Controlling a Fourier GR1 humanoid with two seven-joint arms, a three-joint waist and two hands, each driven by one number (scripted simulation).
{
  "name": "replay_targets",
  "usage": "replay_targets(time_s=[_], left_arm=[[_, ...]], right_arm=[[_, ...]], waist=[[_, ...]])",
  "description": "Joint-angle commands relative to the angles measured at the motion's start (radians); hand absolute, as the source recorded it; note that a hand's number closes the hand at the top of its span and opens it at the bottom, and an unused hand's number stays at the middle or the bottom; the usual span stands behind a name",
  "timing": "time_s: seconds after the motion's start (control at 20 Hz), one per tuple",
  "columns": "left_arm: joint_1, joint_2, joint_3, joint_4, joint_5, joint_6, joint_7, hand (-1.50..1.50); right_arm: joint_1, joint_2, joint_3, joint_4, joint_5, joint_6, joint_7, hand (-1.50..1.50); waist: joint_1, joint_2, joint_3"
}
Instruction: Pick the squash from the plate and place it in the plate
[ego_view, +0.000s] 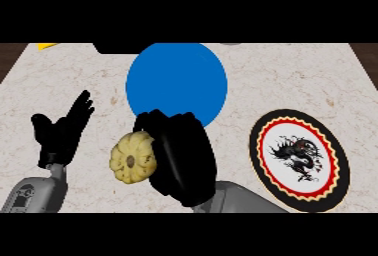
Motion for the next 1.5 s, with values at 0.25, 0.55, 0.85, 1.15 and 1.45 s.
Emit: replay_targets(time_s=[0.25, 0.55, 0.85, 1.15, 1.45], left_arm=[[-0.010, -0.017, 0.010, -0.041, -0.015, -0.004, 0.042, 0.00], [-0.026, 0.004, 0.051, -0.008, 0.006, -0.055, 0.027, 0.00], [-0.028, -0.048, 0.008, -0.003, -0.034, -0.022, 0.025, 0.00], [0.006, -0.045, 0.025, -0.006, -0.053, -0.024, -0.001, 0.00], [-0.010, -0.050, 0.037, 0.015, -0.052, -0.026, -0.013, 0.00]], right_arm=[[0.003, -0.018, -0.239, 0.183, -0.058, -0.088, -0.160, 1.50], [-0.059, -0.060, -0.390, 0.400, -0.146, -0.082, -0.371, 1.50], [-0.090, -0.139, -0.465, 0.595, -0.242, 0.040, -0.525, 1.50], [-0.128, -0.101, -0.522, 0.724, -0.316, 0.138, -0.652, -1.50], [-0.135, -0.066, -0.593, 0.686, -0.377, 0.016, -0.865, -1.50]], waist=[[-0.003, 0.005, 0.000], [0.001, 0.007, 0.000], [0.005, 0.010, 0.001], [0.002, 0.007, 0.000], [-0.001, 0.007, 0.001]])
